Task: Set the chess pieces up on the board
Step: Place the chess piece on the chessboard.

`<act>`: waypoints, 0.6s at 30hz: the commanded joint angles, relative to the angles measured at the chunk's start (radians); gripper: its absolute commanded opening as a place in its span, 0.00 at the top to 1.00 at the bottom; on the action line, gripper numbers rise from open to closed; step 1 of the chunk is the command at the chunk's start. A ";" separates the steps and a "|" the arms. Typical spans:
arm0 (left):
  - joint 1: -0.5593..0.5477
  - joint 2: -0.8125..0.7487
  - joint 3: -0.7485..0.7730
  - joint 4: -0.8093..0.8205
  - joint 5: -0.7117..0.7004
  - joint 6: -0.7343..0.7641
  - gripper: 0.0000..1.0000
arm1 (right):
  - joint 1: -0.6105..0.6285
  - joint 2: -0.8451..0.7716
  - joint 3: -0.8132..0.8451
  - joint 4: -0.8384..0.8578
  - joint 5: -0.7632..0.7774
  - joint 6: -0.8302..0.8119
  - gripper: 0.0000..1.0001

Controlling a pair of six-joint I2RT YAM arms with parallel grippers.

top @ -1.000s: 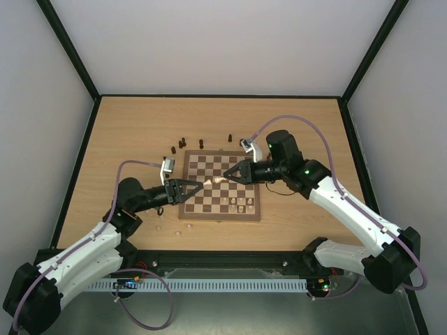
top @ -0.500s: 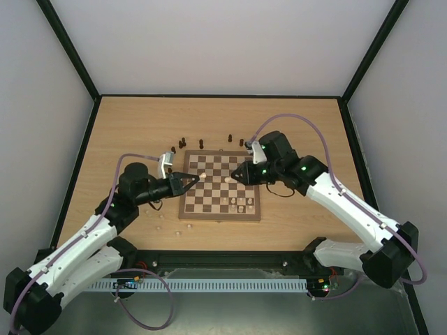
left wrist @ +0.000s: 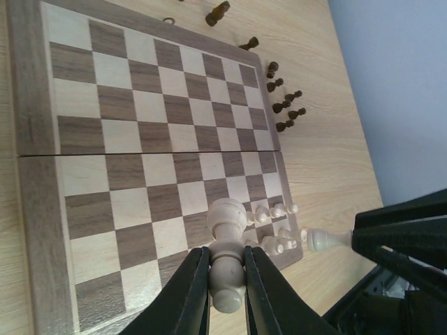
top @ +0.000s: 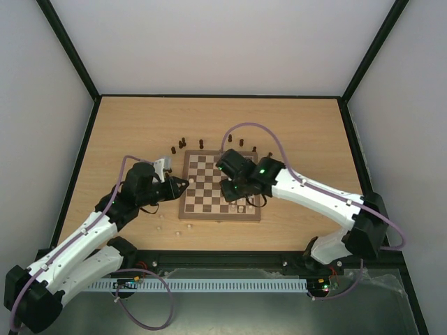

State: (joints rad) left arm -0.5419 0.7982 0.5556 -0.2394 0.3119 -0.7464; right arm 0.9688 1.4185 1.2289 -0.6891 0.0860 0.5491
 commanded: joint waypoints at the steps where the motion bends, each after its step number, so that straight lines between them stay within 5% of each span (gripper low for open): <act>1: 0.007 0.002 0.034 -0.058 -0.050 0.038 0.85 | 0.069 0.064 0.060 -0.134 0.148 0.036 0.86; 18: 0.007 0.009 0.028 -0.049 -0.045 0.045 0.84 | 0.169 0.171 0.049 -0.112 0.167 0.082 0.84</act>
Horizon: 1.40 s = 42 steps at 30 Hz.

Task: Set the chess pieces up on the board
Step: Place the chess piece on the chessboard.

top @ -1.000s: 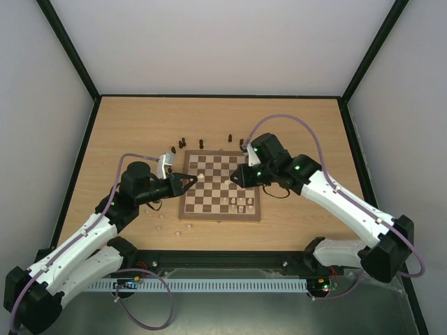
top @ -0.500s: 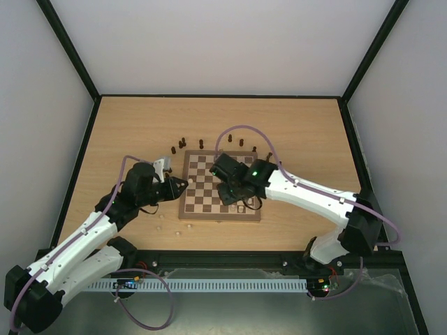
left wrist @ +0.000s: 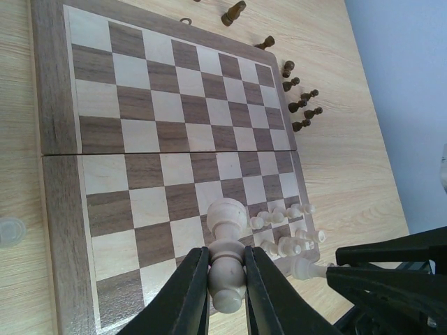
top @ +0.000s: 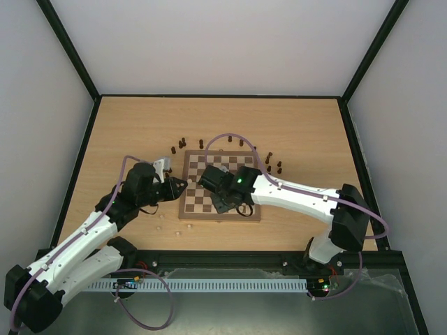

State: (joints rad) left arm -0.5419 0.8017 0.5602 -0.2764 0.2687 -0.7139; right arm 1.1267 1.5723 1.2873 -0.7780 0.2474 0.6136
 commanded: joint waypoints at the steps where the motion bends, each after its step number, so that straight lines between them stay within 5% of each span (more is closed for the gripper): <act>1: 0.008 0.005 0.024 -0.012 -0.001 0.012 0.84 | 0.010 0.021 -0.017 -0.018 -0.001 0.017 0.84; 42: 0.007 0.008 0.016 0.004 0.009 0.011 0.83 | 0.000 0.170 -0.033 0.049 0.035 -0.008 0.82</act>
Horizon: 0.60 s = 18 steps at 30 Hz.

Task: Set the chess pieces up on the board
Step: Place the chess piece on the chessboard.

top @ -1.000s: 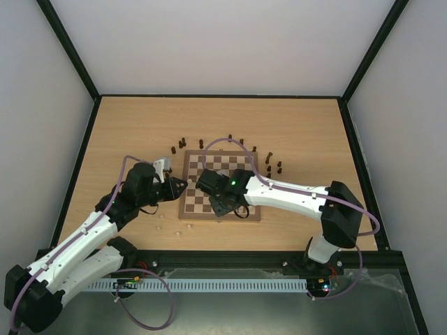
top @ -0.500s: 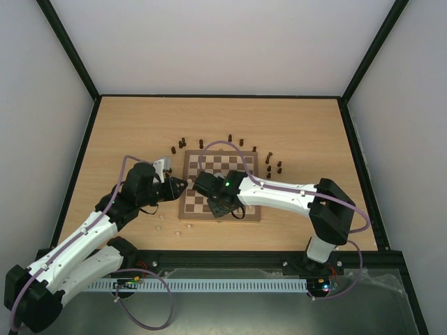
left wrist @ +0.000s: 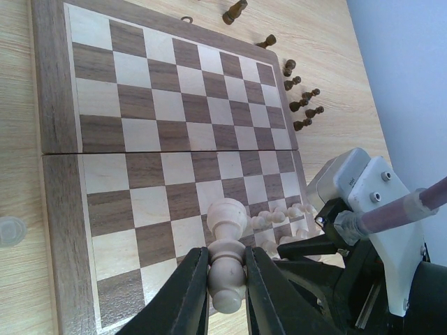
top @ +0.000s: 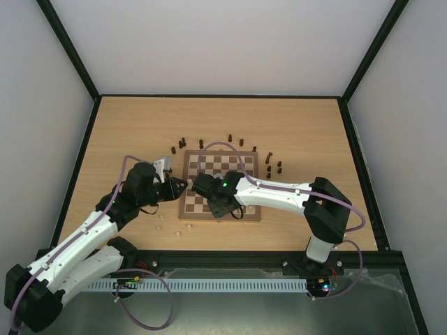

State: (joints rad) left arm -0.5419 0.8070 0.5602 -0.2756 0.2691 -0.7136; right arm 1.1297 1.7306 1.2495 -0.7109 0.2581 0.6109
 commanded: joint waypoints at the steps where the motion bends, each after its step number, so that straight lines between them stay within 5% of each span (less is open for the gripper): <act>1: 0.007 0.003 0.017 0.005 0.008 0.010 0.83 | -0.005 0.011 0.005 -0.015 0.026 -0.006 0.82; 18: 0.007 0.009 0.013 0.013 0.010 0.012 0.83 | -0.027 0.019 0.002 0.002 0.012 -0.020 0.79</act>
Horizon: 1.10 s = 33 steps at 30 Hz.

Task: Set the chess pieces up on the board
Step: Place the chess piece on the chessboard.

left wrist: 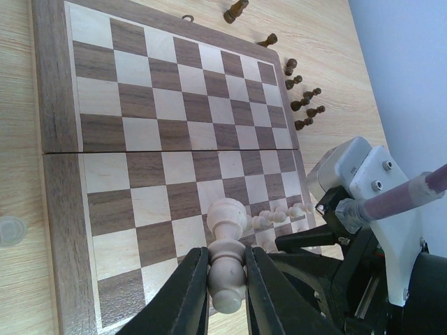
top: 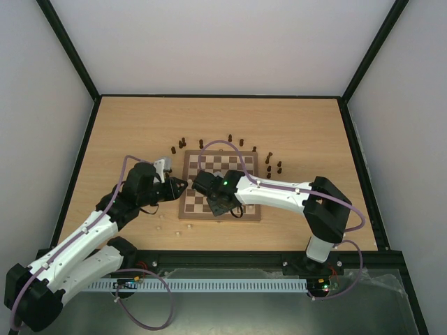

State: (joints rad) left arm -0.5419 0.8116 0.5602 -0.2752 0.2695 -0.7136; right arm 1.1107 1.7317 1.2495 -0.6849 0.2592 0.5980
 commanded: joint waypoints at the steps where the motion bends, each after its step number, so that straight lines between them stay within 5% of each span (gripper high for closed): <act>1: 0.006 0.004 0.013 0.014 0.011 0.012 0.83 | -0.008 0.019 0.002 -0.023 0.011 -0.007 0.79; 33: 0.005 0.004 0.013 0.015 0.017 0.010 0.83 | -0.028 -0.024 -0.058 0.047 -0.053 -0.004 0.80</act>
State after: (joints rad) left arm -0.5419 0.8135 0.5602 -0.2745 0.2726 -0.7136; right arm 1.0901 1.7222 1.2217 -0.6205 0.2150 0.5877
